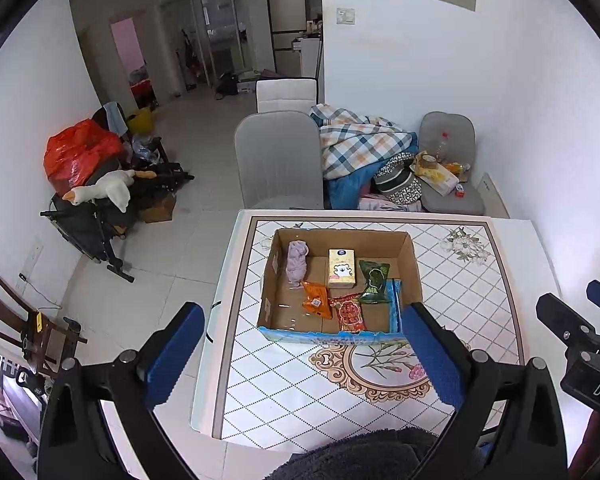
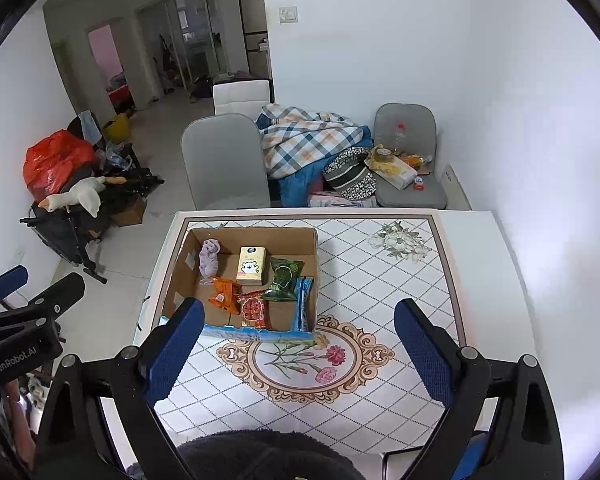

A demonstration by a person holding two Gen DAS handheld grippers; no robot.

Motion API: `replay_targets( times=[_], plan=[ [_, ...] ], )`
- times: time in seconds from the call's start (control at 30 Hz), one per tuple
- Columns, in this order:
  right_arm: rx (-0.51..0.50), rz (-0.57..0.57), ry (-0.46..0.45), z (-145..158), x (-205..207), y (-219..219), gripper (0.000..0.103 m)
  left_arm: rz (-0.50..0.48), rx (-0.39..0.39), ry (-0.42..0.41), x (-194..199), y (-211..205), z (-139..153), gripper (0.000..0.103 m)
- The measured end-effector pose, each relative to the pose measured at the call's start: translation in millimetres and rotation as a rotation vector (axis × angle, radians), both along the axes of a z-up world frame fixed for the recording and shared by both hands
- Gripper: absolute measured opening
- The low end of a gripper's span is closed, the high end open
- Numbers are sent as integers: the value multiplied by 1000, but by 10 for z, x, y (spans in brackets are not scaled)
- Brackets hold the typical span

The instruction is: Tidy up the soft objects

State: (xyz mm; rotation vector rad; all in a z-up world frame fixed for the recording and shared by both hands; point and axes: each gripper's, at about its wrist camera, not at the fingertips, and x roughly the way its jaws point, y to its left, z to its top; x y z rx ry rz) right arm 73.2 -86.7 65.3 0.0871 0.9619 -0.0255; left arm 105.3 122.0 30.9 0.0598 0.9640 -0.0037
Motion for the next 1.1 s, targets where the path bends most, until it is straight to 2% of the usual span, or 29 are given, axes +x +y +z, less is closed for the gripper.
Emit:
replay_targets(
  times=[1.1],
  plan=[
    [-11, -10, -3, -21, -38, 35, 98, 15, -23, 18, -6, -89, -45, 102]
  ],
)
